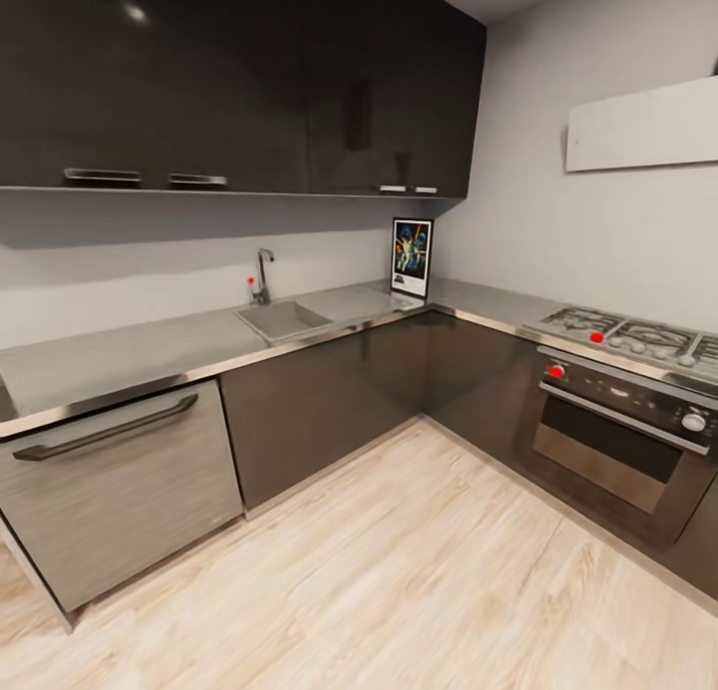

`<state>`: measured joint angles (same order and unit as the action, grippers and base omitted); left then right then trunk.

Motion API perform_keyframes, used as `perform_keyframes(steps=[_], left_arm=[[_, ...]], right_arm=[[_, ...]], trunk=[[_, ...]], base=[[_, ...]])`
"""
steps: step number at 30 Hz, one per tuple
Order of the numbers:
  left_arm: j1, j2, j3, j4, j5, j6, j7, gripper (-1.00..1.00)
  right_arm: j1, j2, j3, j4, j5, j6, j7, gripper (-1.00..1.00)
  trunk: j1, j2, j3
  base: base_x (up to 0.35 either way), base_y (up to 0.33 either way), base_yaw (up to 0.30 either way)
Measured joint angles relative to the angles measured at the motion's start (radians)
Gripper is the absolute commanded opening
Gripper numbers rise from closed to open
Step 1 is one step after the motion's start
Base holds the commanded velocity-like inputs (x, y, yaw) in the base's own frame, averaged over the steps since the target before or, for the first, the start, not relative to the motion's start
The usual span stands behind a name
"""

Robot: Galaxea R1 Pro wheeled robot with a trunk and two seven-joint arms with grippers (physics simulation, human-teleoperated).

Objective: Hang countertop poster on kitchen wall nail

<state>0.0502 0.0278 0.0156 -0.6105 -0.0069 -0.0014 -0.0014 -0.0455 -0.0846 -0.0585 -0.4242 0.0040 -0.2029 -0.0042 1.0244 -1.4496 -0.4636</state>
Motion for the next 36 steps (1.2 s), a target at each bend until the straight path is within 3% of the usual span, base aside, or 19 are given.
perform_keyframes(steps=[36], left_arm=[[0.0,0.001,0.0,0.0,0.0,0.0,0.0,1.0]], right_arm=[[0.0,0.002,0.001,0.0,-0.001,0.0,0.0,1.0]], trunk=[[0.0,0.0,0.0]], base=[[0.324,-0.09,-0.023]])
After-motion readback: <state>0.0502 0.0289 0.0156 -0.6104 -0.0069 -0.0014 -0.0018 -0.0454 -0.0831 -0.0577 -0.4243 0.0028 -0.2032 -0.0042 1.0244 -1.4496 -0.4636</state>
